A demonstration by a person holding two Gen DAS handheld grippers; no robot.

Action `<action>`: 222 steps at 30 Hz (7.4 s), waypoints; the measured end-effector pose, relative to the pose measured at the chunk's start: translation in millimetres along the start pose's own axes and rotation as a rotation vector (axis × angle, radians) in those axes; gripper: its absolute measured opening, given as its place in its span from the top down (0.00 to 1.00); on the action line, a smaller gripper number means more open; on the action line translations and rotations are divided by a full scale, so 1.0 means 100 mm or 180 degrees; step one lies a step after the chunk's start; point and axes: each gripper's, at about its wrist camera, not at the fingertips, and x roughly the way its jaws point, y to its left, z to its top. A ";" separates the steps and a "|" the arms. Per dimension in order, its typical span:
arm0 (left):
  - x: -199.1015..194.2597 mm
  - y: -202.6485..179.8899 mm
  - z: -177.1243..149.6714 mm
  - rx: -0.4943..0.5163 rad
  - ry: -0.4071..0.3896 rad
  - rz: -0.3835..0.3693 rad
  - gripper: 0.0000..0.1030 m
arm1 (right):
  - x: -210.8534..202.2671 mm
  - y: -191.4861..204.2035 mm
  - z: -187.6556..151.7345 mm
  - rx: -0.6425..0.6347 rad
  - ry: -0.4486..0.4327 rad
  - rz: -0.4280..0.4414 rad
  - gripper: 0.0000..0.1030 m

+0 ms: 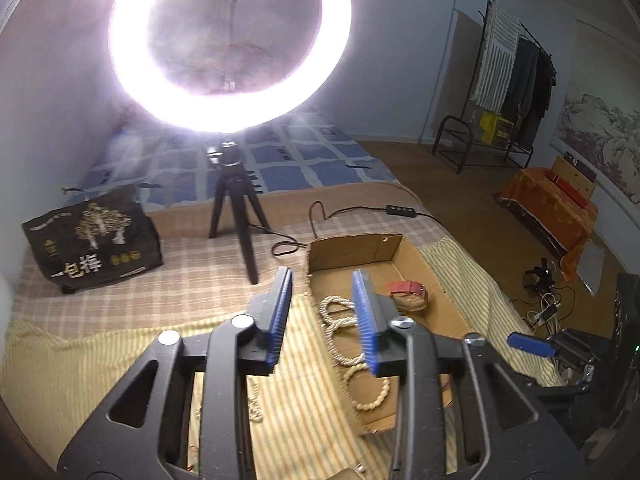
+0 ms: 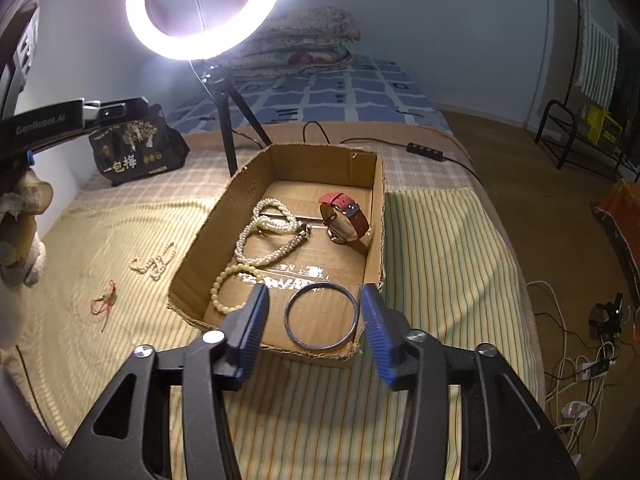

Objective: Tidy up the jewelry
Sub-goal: 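Withdraw both open tools and move them toward the jade pendant, then grasp the jade pendant with the left tool while the right tool grasps the pearl earring, then carry the jade pendant and pearl earring over the cardboard box with both tools, then open both tools to drop the pendant and earring into the box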

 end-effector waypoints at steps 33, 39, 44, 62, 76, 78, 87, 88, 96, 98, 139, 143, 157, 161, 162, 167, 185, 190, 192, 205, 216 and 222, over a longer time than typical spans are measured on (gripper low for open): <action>-0.72 1.44 -1.40 -0.0476 0.0522 0.0632 0.53 | -0.15 0.57 -0.49 -0.0319 0.0174 0.0142 0.38; -0.57 1.48 -1.66 -0.0596 0.0769 0.0463 0.53 | -0.04 0.63 -0.59 -0.0305 0.0315 0.0283 0.38; -0.48 1.36 -1.78 -0.0516 0.0819 0.0283 0.53 | 0.04 0.74 -0.69 -0.0387 0.0398 0.0452 0.38; -0.15 1.30 -1.90 -0.0573 0.0943 0.0075 0.53 | 0.54 1.03 -0.79 -0.0490 0.0712 0.0752 0.68; 0.16 1.17 -1.89 -0.0364 0.0988 0.0171 0.53 | 0.75 1.10 -0.73 -0.0499 0.0784 0.0687 0.82; 0.22 1.15 -1.91 -0.0301 0.1015 0.0219 0.53 | 0.76 1.11 -0.73 -0.0502 0.0787 0.0685 0.83; 0.33 1.14 -1.96 -0.0239 0.0955 0.0400 0.65 | 0.83 1.14 -0.75 -0.0568 0.0781 0.0629 0.87; 0.33 1.15 -1.96 -0.0230 0.0949 0.0399 0.67 | 0.83 1.15 -0.75 -0.0572 0.0780 0.0625 0.89; 0.30 1.12 -1.97 -0.0201 0.0904 0.0427 0.70 | 0.81 1.16 -0.76 -0.0593 0.0766 0.0613 0.93; 0.28 1.11 -1.97 -0.0195 0.0898 0.0429 0.70 | 0.81 1.16 -0.76 -0.0594 0.0760 0.0611 0.93; -0.42 0.32 -1.19 0.0109 0.0264 -0.0016 0.70 | -0.26 0.26 -0.34 -0.0112 -0.0051 0.0428 0.93; -0.38 0.14 -1.04 0.0178 0.0203 -0.0105 0.70 | -0.31 0.16 -0.26 -0.0081 -0.0119 0.0382 0.94; -0.04 -0.41 -0.59 0.0252 0.0080 -0.0386 0.70 | -0.14 -0.08 -0.05 0.0003 -0.0160 0.0314 0.94; 0.11 -0.51 -0.52 0.0204 0.0083 -0.0452 0.70 | -0.05 -0.14 -0.03 0.0035 -0.0130 0.0296 0.94; 0.15 -0.54 -0.51 0.0200 0.0086 -0.0459 0.70 | -0.01 -0.17 -0.03 0.0054 -0.0118 0.0294 0.94; 0.35 -0.60 -0.48 0.0151 0.0145 -0.0502 0.70 | 0.12 -0.23 -0.03 0.0098 -0.0062 0.0290 0.93; 0.99 -0.62 -0.68 0.0186 0.0513 -0.0329 0.70 | 0.52 -0.23 -0.07 0.0104 0.0130 0.0262 0.94; 1.01 -0.59 -0.71 0.0168 0.0561 -0.0312 0.70 | 0.54 -0.23 -0.08 0.0096 0.0147 0.0256 0.94; 1.01 -0.60 -0.72 0.0176 0.0572 -0.0312 0.70 | 0.54 -0.22 -0.08 0.0094 0.0152 0.0255 0.93; 0.97 -0.62 -0.71 0.0195 0.0573 -0.0293 0.53 | 0.52 -0.18 -0.10 0.0035 0.0148 0.0193 0.67; 0.80 -0.52 -0.67 0.0164 0.0518 -0.0269 0.53 | 0.35 -0.15 -0.10 0.0048 0.0059 0.0110 0.44; 0.67 -0.41 -0.64 0.0121 0.0472 -0.0241 0.53 | 0.24 -0.11 -0.09 0.0070 0.0014 0.0109 0.39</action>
